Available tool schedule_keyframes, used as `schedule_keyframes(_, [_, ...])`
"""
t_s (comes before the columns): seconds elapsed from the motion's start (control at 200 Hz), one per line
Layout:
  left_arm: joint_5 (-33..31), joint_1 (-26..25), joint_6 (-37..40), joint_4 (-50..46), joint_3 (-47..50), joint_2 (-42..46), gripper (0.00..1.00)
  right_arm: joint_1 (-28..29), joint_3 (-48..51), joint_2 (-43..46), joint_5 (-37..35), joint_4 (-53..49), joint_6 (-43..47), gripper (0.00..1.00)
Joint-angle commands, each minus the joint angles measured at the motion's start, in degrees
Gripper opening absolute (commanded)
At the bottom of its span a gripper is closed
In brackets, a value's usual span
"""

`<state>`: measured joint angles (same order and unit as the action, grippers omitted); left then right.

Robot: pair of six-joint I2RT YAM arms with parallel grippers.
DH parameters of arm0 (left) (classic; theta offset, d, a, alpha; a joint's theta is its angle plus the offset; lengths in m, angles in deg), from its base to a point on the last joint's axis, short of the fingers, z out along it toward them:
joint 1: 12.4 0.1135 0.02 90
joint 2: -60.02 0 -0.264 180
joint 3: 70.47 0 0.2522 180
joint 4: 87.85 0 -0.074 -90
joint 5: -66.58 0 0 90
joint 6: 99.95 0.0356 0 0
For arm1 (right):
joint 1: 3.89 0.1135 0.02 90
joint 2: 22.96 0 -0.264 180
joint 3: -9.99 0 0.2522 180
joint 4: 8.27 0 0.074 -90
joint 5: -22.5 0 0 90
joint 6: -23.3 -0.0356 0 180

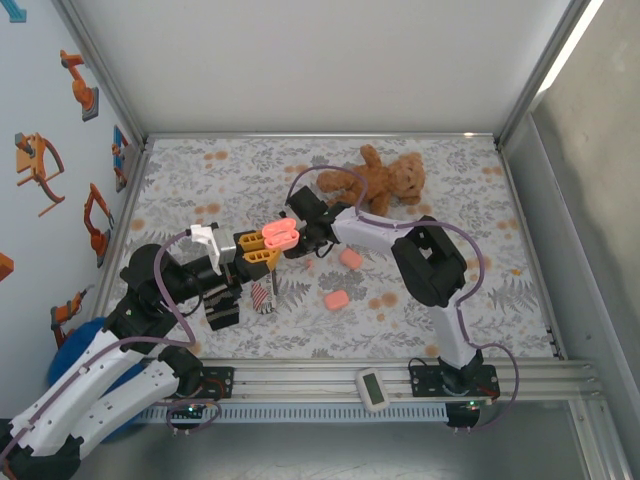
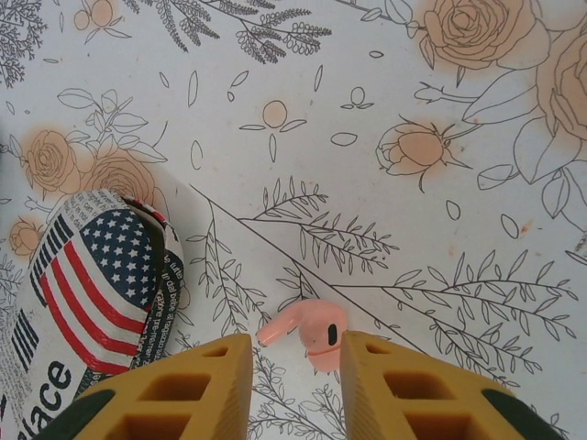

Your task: Insert the wireless bluetooth earbuds into the charging case

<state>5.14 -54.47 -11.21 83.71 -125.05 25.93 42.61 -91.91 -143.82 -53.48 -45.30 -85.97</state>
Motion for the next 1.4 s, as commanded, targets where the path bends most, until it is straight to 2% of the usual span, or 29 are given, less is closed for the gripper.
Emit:
schedule_keyframes(0.0, [-0.1, -0.2, 0.6, 0.3, -1.2, 0.2, 0.00, 0.4, -2.4, -1.4, -0.7, 0.3, 0.2, 0.32])
schedule_keyframes(0.601, [-0.3, -0.2, 0.9, -0.1, -1.5, -0.1, 0.00, 0.3, -4.2, -5.6, -1.6, -2.3, 0.1, 0.32])
schedule_keyframes(1.237, [-0.2, -0.2, 0.7, 0.5, -2.0, -1.5, 0.00, 0.4, -1.0, -2.9, -1.1, -3.0, 0.1, 0.18])
schedule_keyframes(1.392, [-0.4, -0.2, 0.8, 0.6, -2.0, -1.7, 0.00, 0.4, -0.6, -1.8, -1.1, -2.7, 0.1, 0.17])
